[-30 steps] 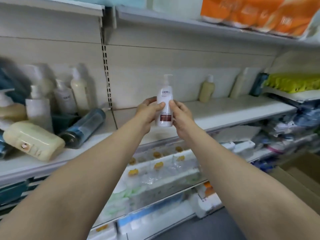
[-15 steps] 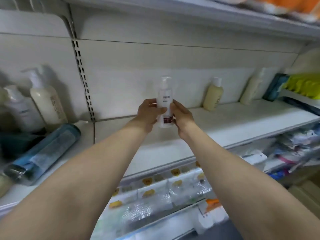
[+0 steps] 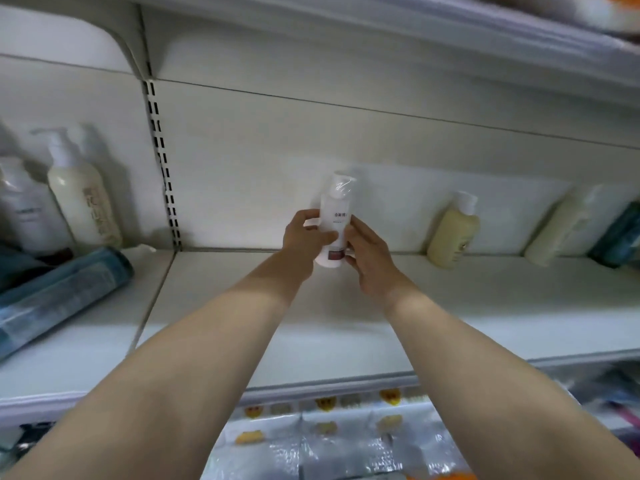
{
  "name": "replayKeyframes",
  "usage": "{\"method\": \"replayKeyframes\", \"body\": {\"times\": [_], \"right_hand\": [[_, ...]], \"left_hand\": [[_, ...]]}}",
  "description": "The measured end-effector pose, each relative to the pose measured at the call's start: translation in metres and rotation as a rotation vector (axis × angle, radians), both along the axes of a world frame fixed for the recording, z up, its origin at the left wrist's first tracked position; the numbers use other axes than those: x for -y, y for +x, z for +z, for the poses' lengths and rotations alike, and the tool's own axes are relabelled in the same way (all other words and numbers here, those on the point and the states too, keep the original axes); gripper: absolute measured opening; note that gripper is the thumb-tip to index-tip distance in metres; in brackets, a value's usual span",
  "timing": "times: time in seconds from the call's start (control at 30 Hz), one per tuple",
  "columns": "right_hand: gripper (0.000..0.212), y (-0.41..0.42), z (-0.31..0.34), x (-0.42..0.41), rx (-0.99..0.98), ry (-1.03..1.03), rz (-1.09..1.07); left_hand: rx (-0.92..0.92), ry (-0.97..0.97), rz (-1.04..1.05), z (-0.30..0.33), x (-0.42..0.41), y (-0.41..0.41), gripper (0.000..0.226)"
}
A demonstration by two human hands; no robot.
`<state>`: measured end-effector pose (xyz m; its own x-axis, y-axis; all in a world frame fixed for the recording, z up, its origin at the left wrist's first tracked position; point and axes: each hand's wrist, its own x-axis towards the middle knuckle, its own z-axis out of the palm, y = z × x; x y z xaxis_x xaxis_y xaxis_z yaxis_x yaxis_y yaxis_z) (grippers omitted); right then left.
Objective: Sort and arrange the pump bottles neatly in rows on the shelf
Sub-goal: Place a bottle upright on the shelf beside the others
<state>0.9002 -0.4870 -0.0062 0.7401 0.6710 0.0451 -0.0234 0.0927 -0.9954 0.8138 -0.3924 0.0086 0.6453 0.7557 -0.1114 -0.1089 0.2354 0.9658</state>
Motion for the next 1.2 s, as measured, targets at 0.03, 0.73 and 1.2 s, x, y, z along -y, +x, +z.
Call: {"method": "replayKeyframes", "body": {"times": [0.03, 0.73, 1.2], "right_hand": [[0.027, 0.006, 0.001, -0.001, -0.003, -0.001, 0.006], [0.036, 0.062, -0.025, -0.004, -0.052, 0.08, 0.172], [0.031, 0.073, -0.041, -0.007, -0.018, 0.004, 0.193]], "left_hand": [[-0.003, -0.001, 0.013, 0.0, 0.0, 0.006, 0.053], [-0.111, 0.144, 0.195, -0.016, 0.02, 0.051, 0.052], [-0.148, 0.072, 0.306, -0.021, 0.034, 0.06, 0.04]]}}
